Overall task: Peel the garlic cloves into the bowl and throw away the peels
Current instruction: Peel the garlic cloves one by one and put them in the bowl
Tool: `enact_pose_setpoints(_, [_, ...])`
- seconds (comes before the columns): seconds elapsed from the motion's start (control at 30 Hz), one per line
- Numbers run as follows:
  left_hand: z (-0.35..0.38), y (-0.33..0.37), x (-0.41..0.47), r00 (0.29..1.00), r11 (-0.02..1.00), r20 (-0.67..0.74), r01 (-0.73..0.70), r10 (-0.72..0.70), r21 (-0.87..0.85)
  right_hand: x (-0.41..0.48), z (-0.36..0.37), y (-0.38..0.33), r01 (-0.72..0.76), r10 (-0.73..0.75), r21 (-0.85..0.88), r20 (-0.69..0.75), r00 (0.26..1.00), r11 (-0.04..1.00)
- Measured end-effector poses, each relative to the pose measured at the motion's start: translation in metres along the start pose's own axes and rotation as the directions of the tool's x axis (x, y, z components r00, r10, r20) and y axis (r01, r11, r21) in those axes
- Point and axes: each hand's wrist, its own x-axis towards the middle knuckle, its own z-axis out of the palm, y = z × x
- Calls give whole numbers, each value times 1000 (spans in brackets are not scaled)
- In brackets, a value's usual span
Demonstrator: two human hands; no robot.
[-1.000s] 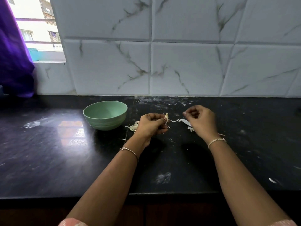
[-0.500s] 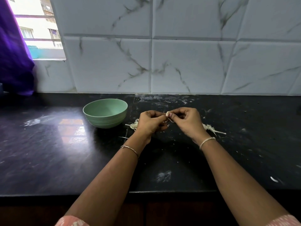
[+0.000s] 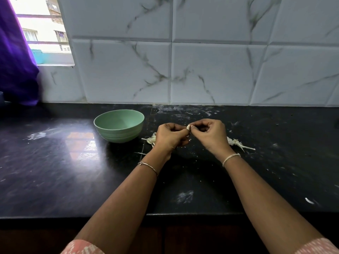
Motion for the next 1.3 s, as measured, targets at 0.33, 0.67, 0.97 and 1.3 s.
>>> enact_pose_setpoints(0.33, [0,1,-3,999,998,41,-35,33,48,0,-3,0,7,-6,35,-18,1000,999])
enact_pose_setpoints(0.67, [-1,2,-3,998,999,60,-25,22,45,-1,-4,-1,-60,59,174,13,998,983])
enact_pose_setpoints(0.97, [-3,3,-5,996,1000,90,19,-18,-14,0,-2,2,-4,4,82,-3,1000,997])
enact_pose_setpoints(1.3, [-2,4,-6,992,997,114,65,-59,-51,0,1,3,38,-45,-93,-75,996,995])
